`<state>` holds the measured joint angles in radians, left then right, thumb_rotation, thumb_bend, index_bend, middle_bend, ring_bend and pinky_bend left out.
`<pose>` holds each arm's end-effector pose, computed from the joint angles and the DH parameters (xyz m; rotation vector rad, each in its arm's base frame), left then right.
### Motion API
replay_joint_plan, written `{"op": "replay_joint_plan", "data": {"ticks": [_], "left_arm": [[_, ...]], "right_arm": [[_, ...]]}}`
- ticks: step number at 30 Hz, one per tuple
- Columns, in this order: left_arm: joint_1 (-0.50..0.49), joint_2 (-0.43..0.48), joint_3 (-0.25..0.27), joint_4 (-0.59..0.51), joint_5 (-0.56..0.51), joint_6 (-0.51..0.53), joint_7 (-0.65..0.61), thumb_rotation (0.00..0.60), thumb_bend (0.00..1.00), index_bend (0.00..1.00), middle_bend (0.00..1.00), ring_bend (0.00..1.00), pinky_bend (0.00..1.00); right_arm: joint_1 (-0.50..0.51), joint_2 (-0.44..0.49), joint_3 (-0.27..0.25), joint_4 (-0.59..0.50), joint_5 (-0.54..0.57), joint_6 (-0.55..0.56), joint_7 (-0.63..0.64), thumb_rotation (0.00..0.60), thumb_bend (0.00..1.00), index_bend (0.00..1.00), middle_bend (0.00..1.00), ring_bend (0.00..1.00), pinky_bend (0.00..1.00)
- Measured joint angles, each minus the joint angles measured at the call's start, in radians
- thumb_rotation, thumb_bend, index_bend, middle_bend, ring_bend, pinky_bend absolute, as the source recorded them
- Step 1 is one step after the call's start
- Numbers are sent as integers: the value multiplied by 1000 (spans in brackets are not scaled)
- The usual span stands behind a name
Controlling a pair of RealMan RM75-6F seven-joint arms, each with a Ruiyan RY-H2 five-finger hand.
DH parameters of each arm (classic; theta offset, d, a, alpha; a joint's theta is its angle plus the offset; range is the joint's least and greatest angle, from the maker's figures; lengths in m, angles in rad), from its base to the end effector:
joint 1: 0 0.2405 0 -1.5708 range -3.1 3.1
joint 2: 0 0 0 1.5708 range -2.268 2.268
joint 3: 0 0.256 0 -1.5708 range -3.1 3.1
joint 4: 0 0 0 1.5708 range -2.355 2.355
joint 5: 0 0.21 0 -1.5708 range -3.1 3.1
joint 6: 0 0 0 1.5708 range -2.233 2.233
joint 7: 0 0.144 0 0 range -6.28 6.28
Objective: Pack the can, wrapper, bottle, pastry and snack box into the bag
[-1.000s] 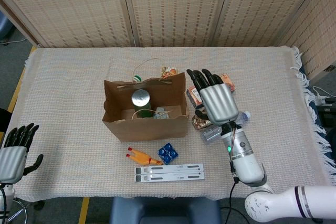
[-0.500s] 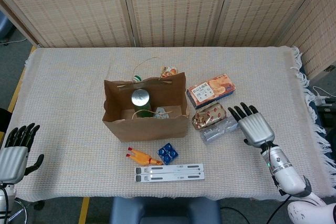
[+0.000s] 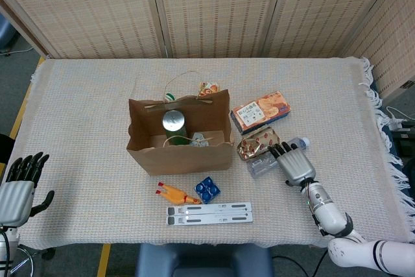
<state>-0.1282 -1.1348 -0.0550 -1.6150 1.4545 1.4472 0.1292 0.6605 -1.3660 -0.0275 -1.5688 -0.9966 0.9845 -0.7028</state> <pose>-0.3085 0.1953 0.1518 -1.4257 -0.8367 -0.8157 -0.2388 -0.3029 0.0198 1.9604 -0.6942 0.3877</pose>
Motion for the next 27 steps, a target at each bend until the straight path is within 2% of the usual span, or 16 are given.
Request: {"op": "replay_joint_plan", "data": {"ticks": [8, 10, 13, 16, 17, 21, 27], "left_arm": [[0, 2, 1, 0, 1, -1, -2, 600, 357, 0, 0, 0, 0], [0, 2, 1, 0, 1, -1, -2, 600, 358, 0, 0, 0, 0], [-1, 2, 1, -1, 1, -1, -2, 600, 358, 0, 0, 0, 0], [0, 2, 1, 0, 1, -1, -4, 600, 357, 0, 0, 0, 0], [0, 2, 2, 0, 2, -1, -4, 600, 357, 0, 0, 0, 0], [-1, 3, 2, 0, 2, -2, -6, 600, 357, 0, 0, 0, 0], [0, 3, 2, -1, 2, -1, -4, 600, 358, 0, 0, 0, 0]], "right_arm": [[24, -66, 11, 50, 61, -11, -82, 600, 27, 128, 159, 120, 236], [28, -89, 12, 63, 63, -3, -101, 600, 37, 220, 238, 207, 298], [28, -115, 11, 81, 41, 27, -115, 600, 112, 447, 437, 444, 500], [25, -132, 6, 100, -6, 50, -119, 600, 199, 615, 577, 609, 683], [23, -135, 3, 104, -21, 56, -118, 600, 218, 645, 599, 633, 714], [8, -123, -5, 99, -76, 84, -96, 600, 236, 671, 616, 654, 739], [-26, -20, 0, 1, -131, 150, -38, 600, 236, 669, 616, 654, 739]]}}
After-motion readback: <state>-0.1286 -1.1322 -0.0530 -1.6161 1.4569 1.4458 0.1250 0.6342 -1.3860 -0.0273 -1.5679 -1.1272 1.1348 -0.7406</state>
